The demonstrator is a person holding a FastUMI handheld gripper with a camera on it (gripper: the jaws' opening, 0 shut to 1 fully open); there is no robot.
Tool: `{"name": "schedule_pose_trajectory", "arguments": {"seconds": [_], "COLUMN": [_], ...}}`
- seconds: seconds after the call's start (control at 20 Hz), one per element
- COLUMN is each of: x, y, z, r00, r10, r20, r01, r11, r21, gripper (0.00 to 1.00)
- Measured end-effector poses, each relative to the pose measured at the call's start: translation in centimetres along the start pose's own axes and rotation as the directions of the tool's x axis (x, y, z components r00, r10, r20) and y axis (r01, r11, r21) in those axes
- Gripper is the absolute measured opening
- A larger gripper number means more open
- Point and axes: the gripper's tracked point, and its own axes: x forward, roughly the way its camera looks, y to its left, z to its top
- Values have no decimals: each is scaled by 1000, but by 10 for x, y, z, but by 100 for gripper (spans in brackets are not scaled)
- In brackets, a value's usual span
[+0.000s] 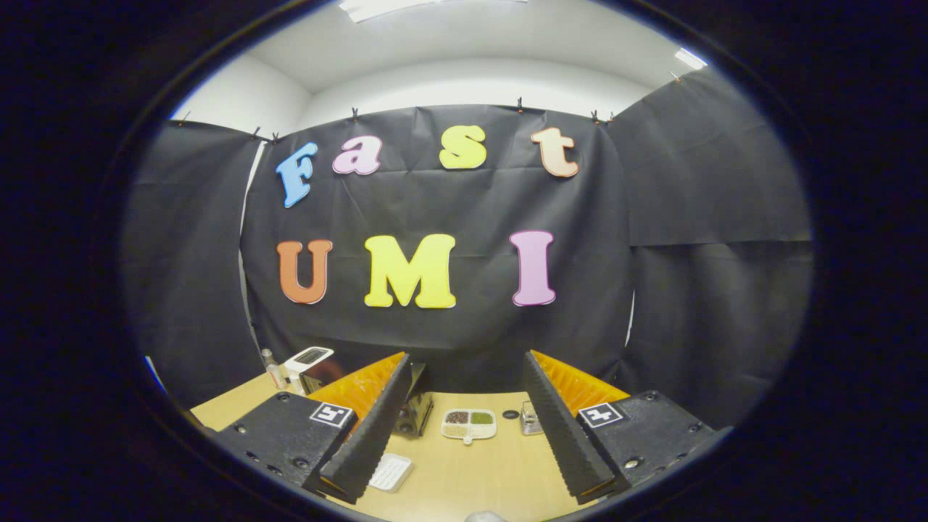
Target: Open the toaster oven, put the food inside, and close the toaster oven door.
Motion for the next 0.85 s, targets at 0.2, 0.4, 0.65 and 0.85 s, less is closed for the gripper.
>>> {"name": "schedule_pose_trajectory", "arguments": {"seconds": [0.2,0.4,0.65,0.85], "x": [2,-2,-2,-5], "y": [-10,-1,16,15], "z": [-2,5,13,22], "r00": [998,997,995,991], "r10": [-59,-81,-96,-126], "r20": [-12,1,25,48], "r01": [59,81,95,125], "r11": [998,997,995,992], "r21": [31,9,31,20], "gripper": [98,98,98,98]}}
